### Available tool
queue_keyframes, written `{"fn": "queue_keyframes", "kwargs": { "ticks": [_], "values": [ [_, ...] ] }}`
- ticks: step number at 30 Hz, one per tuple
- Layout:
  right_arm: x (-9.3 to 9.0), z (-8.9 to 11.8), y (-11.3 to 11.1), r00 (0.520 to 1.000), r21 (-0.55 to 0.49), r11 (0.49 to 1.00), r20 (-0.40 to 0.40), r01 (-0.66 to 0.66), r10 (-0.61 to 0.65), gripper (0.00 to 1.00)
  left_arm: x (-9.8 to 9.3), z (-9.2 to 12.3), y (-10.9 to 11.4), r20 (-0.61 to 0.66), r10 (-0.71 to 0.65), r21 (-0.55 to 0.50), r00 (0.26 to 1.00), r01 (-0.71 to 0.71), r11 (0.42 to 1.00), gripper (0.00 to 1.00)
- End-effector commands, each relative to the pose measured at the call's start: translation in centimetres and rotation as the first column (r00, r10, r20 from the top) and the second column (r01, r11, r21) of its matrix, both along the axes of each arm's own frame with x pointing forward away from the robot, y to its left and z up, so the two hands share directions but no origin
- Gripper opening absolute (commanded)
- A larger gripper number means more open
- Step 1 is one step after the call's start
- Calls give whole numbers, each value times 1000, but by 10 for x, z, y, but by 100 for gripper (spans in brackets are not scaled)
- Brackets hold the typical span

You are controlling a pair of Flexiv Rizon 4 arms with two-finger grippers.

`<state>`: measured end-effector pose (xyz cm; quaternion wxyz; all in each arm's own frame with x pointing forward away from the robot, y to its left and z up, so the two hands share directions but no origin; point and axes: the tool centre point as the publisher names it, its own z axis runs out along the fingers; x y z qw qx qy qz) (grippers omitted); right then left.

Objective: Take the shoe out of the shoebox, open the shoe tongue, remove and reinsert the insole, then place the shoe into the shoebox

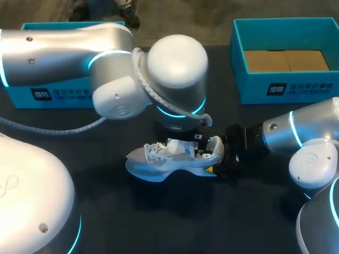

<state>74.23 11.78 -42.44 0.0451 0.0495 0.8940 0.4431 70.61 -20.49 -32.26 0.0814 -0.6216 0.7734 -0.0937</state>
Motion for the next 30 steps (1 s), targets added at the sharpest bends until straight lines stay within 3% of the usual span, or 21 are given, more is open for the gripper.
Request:
{"fn": "queue_keyframes", "kwargs": {
  "ticks": [1, 30],
  "values": [
    [3, -3, 1, 1000, -5, 1000, 0, 1, -1, 0, 2, -9, -8, 8, 25, 54, 1000, -26, 998, 100],
    [3, -3, 1, 1000, -5, 1000, 0, 1, -1, 0, 18, -37, 2, -36, 105, 165, 994, -98, 981, 100]
  ]
}}
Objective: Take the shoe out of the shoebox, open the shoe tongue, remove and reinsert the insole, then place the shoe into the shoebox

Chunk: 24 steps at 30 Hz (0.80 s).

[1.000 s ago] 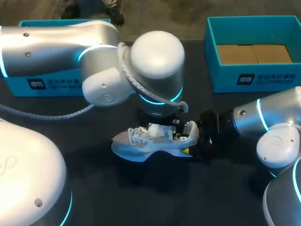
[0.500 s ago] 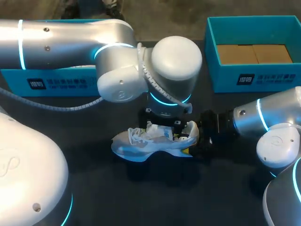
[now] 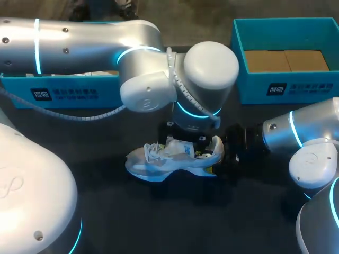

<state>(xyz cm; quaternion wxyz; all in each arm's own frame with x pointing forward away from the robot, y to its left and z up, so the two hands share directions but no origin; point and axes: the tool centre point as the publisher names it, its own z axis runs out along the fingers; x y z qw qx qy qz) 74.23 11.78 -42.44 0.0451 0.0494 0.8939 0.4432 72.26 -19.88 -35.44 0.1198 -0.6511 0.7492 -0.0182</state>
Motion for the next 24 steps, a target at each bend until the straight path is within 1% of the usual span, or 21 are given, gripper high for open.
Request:
{"fn": "queue_keyframes", "kwargs": {
  "ticks": [1, 7, 16, 17, 18, 20, 22, 23, 24],
  "values": [
    [3, -3, 1, 1000, -5, 1000, 0, 1, -1, 0, 1, -6, -4, -13, 11, 11, 1000, -11, 1000, 100],
    [3, -3, 1, 1000, -5, 1000, 0, 1, -1, 0, -2, -7, 5, -27, 57, 21, 998, -57, 998, 100],
    [3, -3, 1, 1000, -5, 1000, 0, 1, -1, 0, -10, 14, 23, -5, 104, 15, 995, -104, 995, 100],
    [3, -3, 1, 1000, -5, 1000, 0, 1, -1, 0, -11, 16, 24, -4, 107, 8, 994, -107, 994, 98],
    [3, -3, 1, 1000, -5, 1000, 0, 1, -1, 0, -11, 18, 25, -4, 110, 8, 994, -110, 994, 91],
    [3, -3, 1, 1000, -5, 1000, 0, 1, -1, 0, -12, 20, 26, -7, 110, -5, 994, -110, 994, 79],
    [3, -3, 1, 1000, -5, 1000, 0, 1, -1, 0, -12, 21, 26, -13, 109, -15, 994, -109, 994, 61],
    [3, -3, 1, 1000, -5, 1000, 0, 1, -1, 0, -12, 22, 26, -15, 104, -28, 994, -105, 994, 57],
    [3, -3, 1, 1000, -5, 1000, 0, 1, -1, 0, -13, 22, 25, -25, 101, -44, 995, -102, 994, 48]
  ]
}}
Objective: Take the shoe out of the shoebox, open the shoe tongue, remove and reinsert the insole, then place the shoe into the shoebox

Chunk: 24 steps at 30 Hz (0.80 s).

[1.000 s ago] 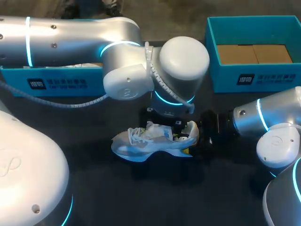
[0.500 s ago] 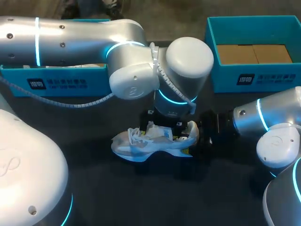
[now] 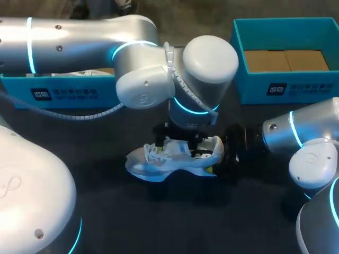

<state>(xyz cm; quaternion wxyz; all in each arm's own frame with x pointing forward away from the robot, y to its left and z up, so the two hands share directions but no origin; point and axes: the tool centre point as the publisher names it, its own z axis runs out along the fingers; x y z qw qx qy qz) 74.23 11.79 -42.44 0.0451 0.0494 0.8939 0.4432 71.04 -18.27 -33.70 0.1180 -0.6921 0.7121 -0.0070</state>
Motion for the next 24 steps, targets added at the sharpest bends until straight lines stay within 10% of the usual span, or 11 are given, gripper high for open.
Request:
{"fn": "queue_keyframes", "kwargs": {
  "ticks": [1, 6, 24],
  "values": [
    [3, -3, 1, 1000, -5, 1000, 0, 2, -2, 0, -1, 5, 9, -19, -16, -69, 1000, 15, 998, 44],
    [3, -3, 1, 1000, -5, 1000, 0, 2, -2, 0, 1, 7, 7, -52, -59, -158, 997, 50, 986, 0],
    [3, -3, 1, 1000, -5, 1000, 0, 2, -2, 0, 5, 32, 48, -103, -309, -352, 946, 256, 901, 0]
  ]
}}
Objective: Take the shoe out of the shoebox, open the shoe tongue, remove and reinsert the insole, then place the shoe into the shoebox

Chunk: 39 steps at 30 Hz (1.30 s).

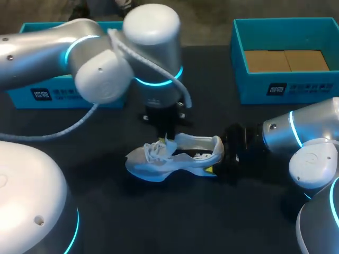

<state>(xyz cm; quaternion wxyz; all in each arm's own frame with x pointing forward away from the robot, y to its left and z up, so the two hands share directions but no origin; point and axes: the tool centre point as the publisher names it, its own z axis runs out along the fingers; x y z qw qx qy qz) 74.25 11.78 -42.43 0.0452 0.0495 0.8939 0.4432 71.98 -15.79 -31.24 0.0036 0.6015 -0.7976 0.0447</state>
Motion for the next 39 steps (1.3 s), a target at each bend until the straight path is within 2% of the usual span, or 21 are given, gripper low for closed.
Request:
{"fn": "queue_keyframes", "kwargs": {
  "ticks": [1, 9, 16, 21, 22, 26, 29, 32, 33, 34, 35, 37, 39],
  "values": [
    [3, -3, 1, 1000, -5, 1000, 0, 1, -1, 0, -5, 8, 27, -33, -30, -134, 999, 25, 991, 0],
    [3, -3, 1, 1000, -5, 1000, 0, 1, -1, 0, -6, -6, 57, -67, -25, -73, 997, 20, 997, 0],
    [3, -3, 1, 1000, -5, 1000, 0, 1, -1, 0, -3, -27, 67, -105, -30, 7, 994, 31, 999, 0],
    [3, -3, 1, 1000, -5, 1000, 0, 1, -1, 0, -3, -41, 70, -122, -28, 15, 992, 30, 999, 0],
    [3, -3, 1, 1000, -5, 1000, 0, 1, -1, 0, -3, -44, 70, -128, -27, 27, 991, 31, 999, 6],
    [3, -3, 1, 1000, -5, 1000, 0, 1, -1, 0, -5, -54, 72, -144, -12, 28, 989, 17, 999, 13],
    [3, -3, 1, 1000, -5, 1000, 0, 1, -1, 0, -9, -59, 75, -157, 0, 28, 988, 4, 1000, 32],
    [3, -3, 1, 1000, -5, 1000, 0, 1, -1, 0, -11, -62, 77, -165, 11, 27, 986, -7, 1000, 40],
    [3, -3, 1, 1000, -5, 1000, 0, 1, -1, 0, -12, -63, 78, -166, 13, 27, 986, -9, 1000, 45],
    [3, -3, 1, 1000, -5, 1000, 0, 1, -1, 0, -13, -63, 78, -167, 15, 26, 986, -10, 1000, 61],
    [3, -3, 1, 1000, -5, 1000, 0, 1, -1, 0, -14, -62, 79, -167, 16, 25, 986, -12, 1000, 72],
    [3, -3, 1, 1000, -5, 1000, 0, 1, -1, 0, -15, -59, 80, -161, 19, 20, 987, -16, 1000, 78],
    [3, -3, 1, 1000, -5, 1000, 0, 1, -1, 0, -17, -53, 80, -142, 11, 11, 990, -10, 1000, 91]
  ]
}}
